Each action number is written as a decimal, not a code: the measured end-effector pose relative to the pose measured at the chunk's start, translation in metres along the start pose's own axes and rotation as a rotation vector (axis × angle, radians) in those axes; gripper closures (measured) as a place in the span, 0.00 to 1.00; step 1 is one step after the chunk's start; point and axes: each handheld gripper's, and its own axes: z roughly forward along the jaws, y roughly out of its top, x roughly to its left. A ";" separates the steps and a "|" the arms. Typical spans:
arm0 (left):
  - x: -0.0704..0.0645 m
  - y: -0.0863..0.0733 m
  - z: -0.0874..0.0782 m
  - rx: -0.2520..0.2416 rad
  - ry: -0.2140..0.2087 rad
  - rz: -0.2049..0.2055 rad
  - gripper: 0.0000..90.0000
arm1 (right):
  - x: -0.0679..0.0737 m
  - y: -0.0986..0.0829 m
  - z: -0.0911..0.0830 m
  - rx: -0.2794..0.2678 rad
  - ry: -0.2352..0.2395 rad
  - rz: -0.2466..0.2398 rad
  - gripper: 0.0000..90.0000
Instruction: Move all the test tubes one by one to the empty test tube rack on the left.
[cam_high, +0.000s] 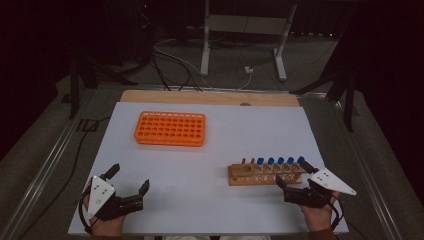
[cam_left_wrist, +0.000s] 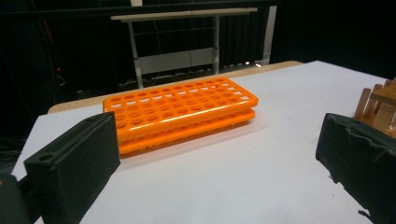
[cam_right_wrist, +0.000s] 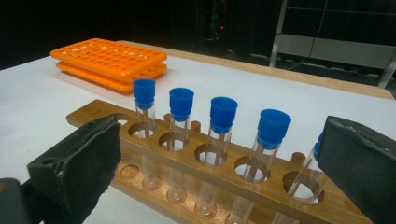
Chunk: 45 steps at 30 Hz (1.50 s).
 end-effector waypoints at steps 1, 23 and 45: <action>0.000 0.000 0.000 0.001 0.001 0.000 0.01 | 0.000 0.001 -0.001 0.000 0.001 0.001 0.00; 0.008 -0.001 -0.003 0.004 0.080 -0.058 0.01 | -0.040 0.037 0.000 -0.011 0.005 0.067 0.00; 0.010 -0.002 -0.006 0.001 0.108 -0.101 0.01 | -0.061 0.026 0.002 0.020 -0.048 0.135 0.47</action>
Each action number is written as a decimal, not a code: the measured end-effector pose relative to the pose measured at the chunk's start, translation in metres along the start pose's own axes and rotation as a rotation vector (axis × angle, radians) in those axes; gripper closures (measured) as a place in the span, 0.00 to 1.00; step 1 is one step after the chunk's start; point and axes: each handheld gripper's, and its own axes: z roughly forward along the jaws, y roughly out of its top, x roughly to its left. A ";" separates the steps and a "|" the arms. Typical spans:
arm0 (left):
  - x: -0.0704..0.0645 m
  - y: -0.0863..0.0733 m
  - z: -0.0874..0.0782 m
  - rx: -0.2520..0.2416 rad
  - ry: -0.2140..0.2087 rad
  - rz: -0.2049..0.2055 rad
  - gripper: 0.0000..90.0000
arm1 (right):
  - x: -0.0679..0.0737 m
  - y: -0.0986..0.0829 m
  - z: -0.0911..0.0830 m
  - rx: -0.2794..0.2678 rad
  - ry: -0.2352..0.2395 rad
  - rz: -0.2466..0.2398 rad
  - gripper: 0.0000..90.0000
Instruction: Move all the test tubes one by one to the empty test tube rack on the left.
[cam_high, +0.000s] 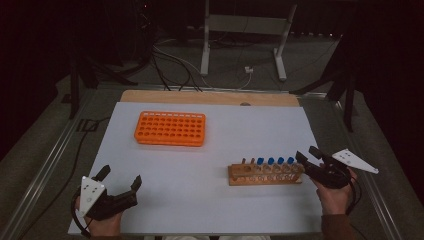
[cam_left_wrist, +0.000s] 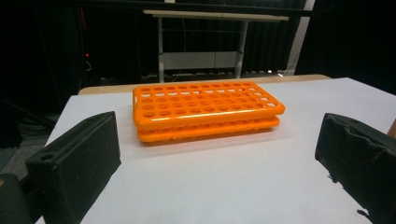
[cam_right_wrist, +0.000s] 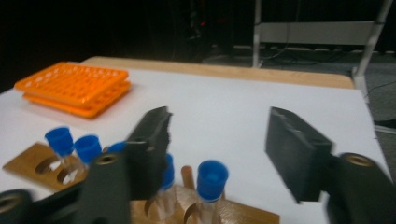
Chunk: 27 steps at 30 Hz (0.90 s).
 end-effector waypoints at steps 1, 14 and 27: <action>0.000 0.000 0.000 0.001 0.000 0.001 0.01 | 0.000 0.000 0.001 0.014 0.003 -0.008 0.51; 0.001 -0.001 0.000 0.007 0.002 -0.004 0.01 | 0.007 -0.012 0.009 0.123 0.002 -0.066 0.83; 0.001 -0.001 -0.001 0.004 0.002 -0.004 0.01 | 0.011 -0.011 0.009 0.156 -0.013 -0.091 0.82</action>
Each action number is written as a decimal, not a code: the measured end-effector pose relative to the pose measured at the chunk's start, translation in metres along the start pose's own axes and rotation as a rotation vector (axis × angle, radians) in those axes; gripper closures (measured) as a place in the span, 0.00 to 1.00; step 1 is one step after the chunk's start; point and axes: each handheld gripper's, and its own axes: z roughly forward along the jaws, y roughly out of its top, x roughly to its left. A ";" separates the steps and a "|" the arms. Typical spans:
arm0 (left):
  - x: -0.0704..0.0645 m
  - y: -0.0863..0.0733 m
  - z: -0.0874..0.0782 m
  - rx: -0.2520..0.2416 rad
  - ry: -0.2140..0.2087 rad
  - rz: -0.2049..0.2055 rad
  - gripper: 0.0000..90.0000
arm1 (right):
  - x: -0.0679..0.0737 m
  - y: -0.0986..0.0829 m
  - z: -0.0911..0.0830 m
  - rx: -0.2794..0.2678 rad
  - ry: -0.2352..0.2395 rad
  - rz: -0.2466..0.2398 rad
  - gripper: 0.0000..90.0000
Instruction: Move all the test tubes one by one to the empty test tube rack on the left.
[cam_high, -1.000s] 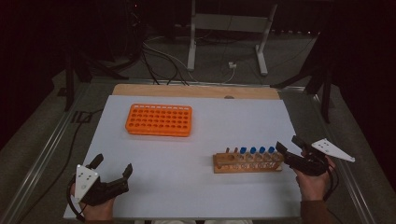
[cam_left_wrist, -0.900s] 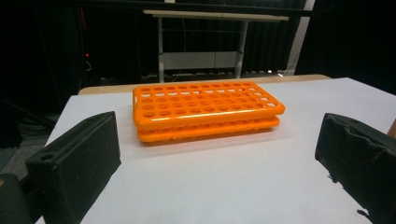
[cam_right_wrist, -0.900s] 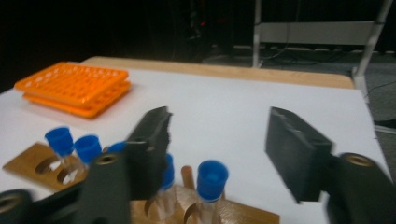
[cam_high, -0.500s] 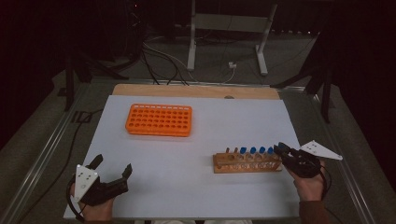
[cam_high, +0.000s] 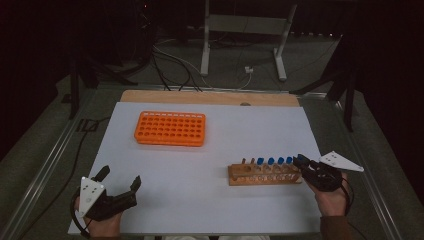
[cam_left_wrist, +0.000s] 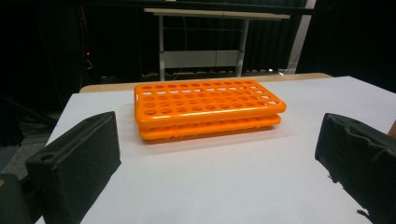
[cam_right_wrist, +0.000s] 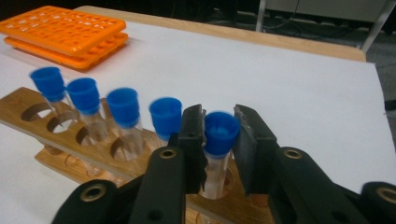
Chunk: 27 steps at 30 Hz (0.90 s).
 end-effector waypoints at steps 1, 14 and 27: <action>0.000 0.000 0.000 0.000 0.001 0.000 0.01 | -0.001 -0.001 0.001 0.003 0.000 0.004 0.81; 0.000 0.001 0.000 0.007 0.004 -0.008 0.01 | 0.002 -0.007 0.006 0.037 0.005 0.006 0.86; -0.017 0.025 0.016 0.037 -0.115 0.039 0.01 | -0.002 0.017 -0.016 -0.015 0.011 0.003 0.86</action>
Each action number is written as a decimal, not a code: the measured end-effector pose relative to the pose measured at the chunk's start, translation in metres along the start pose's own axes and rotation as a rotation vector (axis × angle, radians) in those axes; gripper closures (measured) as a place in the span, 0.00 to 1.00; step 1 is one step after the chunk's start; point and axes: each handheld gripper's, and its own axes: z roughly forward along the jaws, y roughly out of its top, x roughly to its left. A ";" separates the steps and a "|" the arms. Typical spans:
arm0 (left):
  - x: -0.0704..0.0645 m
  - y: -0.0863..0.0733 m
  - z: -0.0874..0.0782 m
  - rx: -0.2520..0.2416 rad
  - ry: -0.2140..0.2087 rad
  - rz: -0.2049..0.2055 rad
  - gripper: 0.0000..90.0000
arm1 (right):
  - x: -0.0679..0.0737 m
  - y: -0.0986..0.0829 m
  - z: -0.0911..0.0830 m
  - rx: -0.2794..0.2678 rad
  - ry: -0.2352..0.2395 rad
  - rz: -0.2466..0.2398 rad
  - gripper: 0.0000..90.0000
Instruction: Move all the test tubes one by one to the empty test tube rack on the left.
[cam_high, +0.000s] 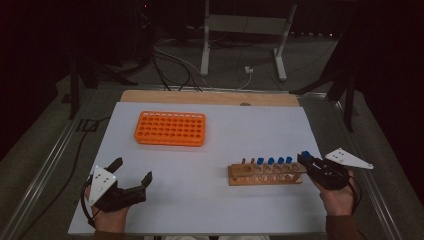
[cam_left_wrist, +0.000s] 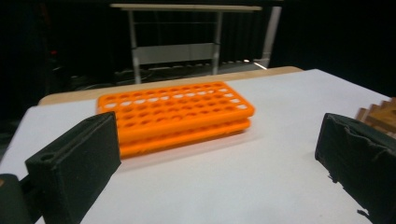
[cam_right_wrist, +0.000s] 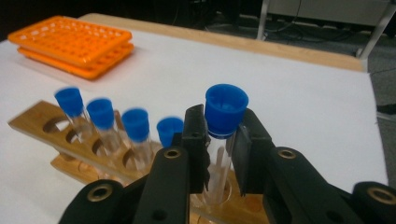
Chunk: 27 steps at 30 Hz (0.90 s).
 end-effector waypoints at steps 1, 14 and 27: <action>-0.001 0.003 0.003 -0.009 -0.016 0.010 0.01 | -0.001 0.002 -0.002 -0.005 0.003 -0.001 0.86; -0.026 0.045 0.044 -0.026 -0.146 0.061 0.01 | 0.005 0.029 -0.007 -0.054 -0.007 -0.027 0.86; -0.058 0.069 0.091 -0.028 -0.235 0.091 0.01 | 0.034 0.073 0.016 -0.089 0.055 -0.097 0.86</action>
